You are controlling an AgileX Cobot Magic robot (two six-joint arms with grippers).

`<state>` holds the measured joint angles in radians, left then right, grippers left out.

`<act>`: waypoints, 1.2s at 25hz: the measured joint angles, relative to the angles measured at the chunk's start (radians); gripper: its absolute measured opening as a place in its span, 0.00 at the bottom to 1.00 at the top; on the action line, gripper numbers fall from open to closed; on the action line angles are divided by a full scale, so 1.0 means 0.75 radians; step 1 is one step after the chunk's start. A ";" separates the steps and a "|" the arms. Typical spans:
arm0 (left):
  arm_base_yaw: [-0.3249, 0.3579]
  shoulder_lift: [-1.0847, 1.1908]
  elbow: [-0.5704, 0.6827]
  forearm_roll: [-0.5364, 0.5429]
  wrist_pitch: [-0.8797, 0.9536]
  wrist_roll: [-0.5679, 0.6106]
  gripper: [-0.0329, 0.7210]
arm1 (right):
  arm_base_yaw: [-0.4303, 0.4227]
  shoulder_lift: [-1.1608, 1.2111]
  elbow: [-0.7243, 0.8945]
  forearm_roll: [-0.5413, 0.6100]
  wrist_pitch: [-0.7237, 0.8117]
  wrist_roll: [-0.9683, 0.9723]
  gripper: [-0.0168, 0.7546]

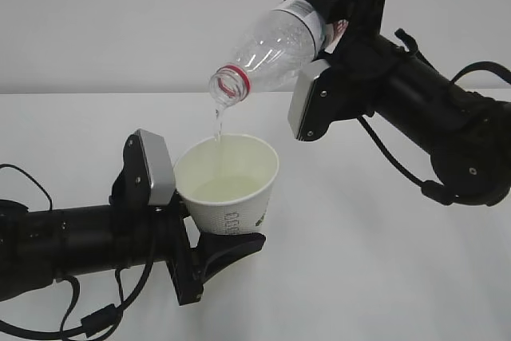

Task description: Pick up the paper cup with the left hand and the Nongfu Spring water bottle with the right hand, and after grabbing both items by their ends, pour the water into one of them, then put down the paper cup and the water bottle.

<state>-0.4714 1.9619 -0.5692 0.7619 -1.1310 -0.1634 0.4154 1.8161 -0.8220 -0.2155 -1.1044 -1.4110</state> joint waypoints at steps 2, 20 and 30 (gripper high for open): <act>0.000 0.000 0.000 0.000 0.000 0.000 0.72 | 0.000 0.000 0.000 0.006 0.000 0.000 0.70; 0.000 0.000 0.000 -0.002 0.005 0.000 0.72 | 0.000 0.000 0.000 0.012 -0.003 -0.035 0.70; 0.000 0.000 0.000 -0.002 0.005 0.000 0.72 | 0.000 0.000 0.000 0.014 -0.003 -0.039 0.70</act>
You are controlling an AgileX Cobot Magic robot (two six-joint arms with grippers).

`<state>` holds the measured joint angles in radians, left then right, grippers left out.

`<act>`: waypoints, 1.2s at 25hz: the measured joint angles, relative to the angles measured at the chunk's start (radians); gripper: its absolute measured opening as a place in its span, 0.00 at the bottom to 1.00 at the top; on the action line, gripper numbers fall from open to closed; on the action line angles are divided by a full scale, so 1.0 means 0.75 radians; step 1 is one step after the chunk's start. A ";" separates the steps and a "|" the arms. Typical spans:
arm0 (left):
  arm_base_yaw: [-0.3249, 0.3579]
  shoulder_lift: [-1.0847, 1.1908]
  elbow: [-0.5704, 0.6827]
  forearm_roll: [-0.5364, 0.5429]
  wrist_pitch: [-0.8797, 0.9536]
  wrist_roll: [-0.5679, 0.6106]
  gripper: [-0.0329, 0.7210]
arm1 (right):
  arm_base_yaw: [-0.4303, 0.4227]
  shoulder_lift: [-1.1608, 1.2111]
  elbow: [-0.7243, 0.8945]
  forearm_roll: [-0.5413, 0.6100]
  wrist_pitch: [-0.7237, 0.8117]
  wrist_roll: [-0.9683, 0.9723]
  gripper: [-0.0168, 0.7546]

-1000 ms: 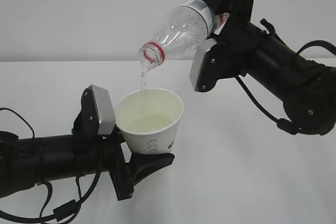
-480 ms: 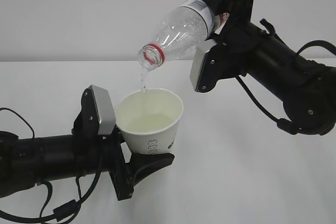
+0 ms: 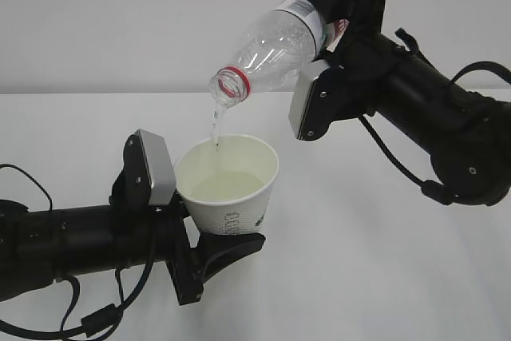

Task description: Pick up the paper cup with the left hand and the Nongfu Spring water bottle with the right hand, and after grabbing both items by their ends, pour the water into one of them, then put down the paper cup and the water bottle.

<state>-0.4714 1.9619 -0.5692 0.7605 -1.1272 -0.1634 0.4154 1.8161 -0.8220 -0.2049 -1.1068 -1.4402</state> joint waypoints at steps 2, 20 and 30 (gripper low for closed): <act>0.000 0.000 0.000 0.000 0.000 0.000 0.72 | 0.000 0.000 0.000 0.000 0.000 0.000 0.70; 0.000 0.000 0.000 -0.003 0.001 0.000 0.72 | 0.000 0.000 0.000 0.003 0.000 0.000 0.70; 0.000 0.000 0.000 -0.003 0.003 0.000 0.72 | 0.000 0.000 0.000 0.003 -0.001 -0.003 0.70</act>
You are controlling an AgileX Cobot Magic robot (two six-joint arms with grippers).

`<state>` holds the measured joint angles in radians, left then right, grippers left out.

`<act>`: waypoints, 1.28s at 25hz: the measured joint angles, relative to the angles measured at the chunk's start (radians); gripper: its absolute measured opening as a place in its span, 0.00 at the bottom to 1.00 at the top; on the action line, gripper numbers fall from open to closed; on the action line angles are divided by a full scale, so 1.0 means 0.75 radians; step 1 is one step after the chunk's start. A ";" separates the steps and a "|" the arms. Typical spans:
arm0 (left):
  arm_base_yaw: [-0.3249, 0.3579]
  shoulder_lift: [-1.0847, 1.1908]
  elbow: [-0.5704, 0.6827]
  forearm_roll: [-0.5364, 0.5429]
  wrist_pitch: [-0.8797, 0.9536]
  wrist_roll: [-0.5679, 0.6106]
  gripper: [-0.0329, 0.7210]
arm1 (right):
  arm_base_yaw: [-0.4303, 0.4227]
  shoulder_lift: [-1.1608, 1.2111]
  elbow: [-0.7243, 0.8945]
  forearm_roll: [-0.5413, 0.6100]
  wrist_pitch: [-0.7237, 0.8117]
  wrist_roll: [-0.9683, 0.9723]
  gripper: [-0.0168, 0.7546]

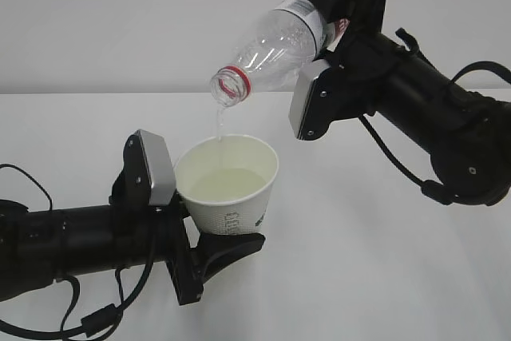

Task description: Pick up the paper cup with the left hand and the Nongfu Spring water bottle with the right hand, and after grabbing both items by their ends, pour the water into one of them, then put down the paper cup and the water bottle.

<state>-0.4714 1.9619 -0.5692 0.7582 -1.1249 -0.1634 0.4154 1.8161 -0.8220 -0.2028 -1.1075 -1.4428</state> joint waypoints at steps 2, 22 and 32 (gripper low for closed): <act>0.000 0.000 0.000 0.000 0.000 0.000 0.72 | 0.000 0.000 0.000 0.000 0.000 -0.003 0.70; 0.000 0.000 0.000 0.000 0.011 0.000 0.72 | 0.000 0.000 0.000 0.000 -0.002 -0.016 0.70; 0.000 0.000 0.000 0.000 0.014 0.000 0.72 | 0.000 0.000 0.000 0.005 -0.002 -0.016 0.70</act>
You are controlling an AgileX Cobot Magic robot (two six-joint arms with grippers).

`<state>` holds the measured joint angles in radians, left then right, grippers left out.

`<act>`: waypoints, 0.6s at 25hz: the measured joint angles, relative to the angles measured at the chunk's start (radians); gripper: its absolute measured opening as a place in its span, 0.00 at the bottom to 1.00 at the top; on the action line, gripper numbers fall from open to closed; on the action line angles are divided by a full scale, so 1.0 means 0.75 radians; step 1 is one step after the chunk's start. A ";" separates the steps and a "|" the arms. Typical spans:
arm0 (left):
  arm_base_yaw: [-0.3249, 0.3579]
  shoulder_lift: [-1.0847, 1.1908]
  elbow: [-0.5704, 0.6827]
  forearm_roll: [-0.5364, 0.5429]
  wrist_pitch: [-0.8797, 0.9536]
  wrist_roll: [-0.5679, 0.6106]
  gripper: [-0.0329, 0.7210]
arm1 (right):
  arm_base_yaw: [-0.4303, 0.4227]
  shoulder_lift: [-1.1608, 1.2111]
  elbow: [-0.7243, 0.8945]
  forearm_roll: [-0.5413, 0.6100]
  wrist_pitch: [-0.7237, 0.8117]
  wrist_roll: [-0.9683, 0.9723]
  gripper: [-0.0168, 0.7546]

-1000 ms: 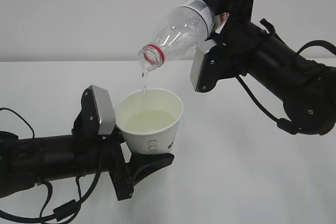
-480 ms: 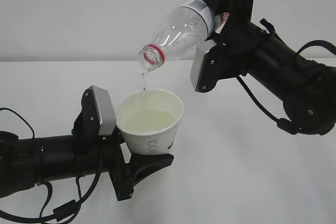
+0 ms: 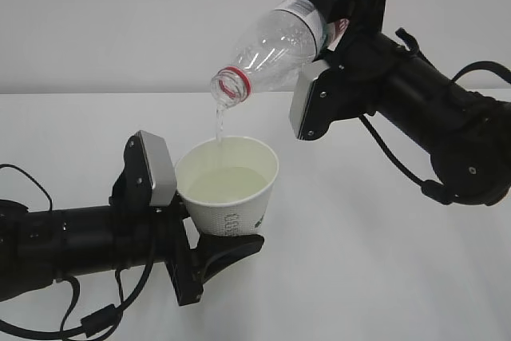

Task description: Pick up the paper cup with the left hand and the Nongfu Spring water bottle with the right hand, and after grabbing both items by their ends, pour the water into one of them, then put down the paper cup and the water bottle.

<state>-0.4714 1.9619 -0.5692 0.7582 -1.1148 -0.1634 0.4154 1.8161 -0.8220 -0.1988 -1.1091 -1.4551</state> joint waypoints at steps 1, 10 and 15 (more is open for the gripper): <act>0.000 0.000 0.000 0.000 0.000 0.000 0.72 | 0.000 0.000 0.000 0.000 0.000 0.000 0.70; 0.000 0.000 0.000 -0.017 0.000 0.000 0.72 | 0.000 0.000 0.000 0.000 0.000 -0.002 0.70; 0.000 0.000 0.000 -0.030 0.002 0.000 0.72 | 0.000 0.000 0.000 0.002 0.000 -0.004 0.70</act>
<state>-0.4714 1.9619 -0.5692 0.7354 -1.1130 -0.1634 0.4154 1.8161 -0.8220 -0.1975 -1.1091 -1.4583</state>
